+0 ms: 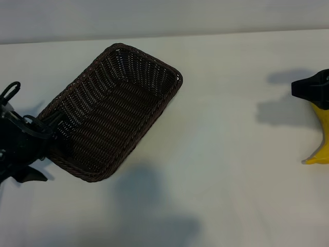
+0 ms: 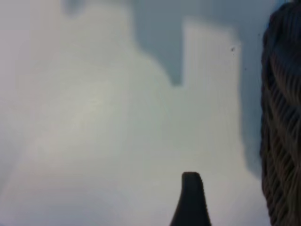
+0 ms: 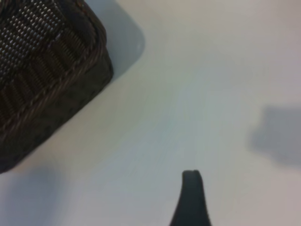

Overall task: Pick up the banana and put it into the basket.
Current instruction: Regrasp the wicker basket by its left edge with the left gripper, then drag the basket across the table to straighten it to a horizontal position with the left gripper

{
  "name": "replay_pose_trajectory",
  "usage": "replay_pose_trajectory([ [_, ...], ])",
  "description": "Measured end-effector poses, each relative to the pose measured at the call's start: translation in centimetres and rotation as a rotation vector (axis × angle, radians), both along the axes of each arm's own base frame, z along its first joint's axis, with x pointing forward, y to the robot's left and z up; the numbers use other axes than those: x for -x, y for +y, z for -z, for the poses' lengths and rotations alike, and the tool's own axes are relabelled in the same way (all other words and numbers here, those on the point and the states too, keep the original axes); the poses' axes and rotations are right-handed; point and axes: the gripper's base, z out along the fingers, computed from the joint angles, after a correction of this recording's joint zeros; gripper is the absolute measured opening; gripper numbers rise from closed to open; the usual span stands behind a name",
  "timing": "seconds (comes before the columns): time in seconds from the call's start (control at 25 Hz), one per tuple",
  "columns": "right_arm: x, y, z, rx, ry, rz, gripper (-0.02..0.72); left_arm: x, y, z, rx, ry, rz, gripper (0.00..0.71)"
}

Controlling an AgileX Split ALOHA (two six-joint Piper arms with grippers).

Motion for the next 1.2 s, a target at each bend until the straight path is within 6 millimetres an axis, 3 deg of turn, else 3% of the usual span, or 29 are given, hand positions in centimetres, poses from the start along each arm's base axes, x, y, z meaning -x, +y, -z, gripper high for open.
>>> replay_pose_trajectory([
  [0.52,0.0,0.0,0.0,0.0,0.0,0.0,0.572,-1.2,0.0,2.3,-0.009,-0.015,-0.004,0.567],
  [0.72,0.0,0.0,0.0,0.0,0.0,0.0,0.572,-1.2,0.0,2.3,-0.006,-0.014,-0.007,0.427],
  [0.92,0.0,0.0,0.0,0.0,0.0,0.0,0.572,-1.4,-0.2,2.3,0.013,-0.03,-0.036,0.166],
  [1.2,0.0,0.0,0.0,0.0,0.0,0.0,0.572,-1.5,-0.2,2.2,0.02,-0.035,-0.042,0.165],
])
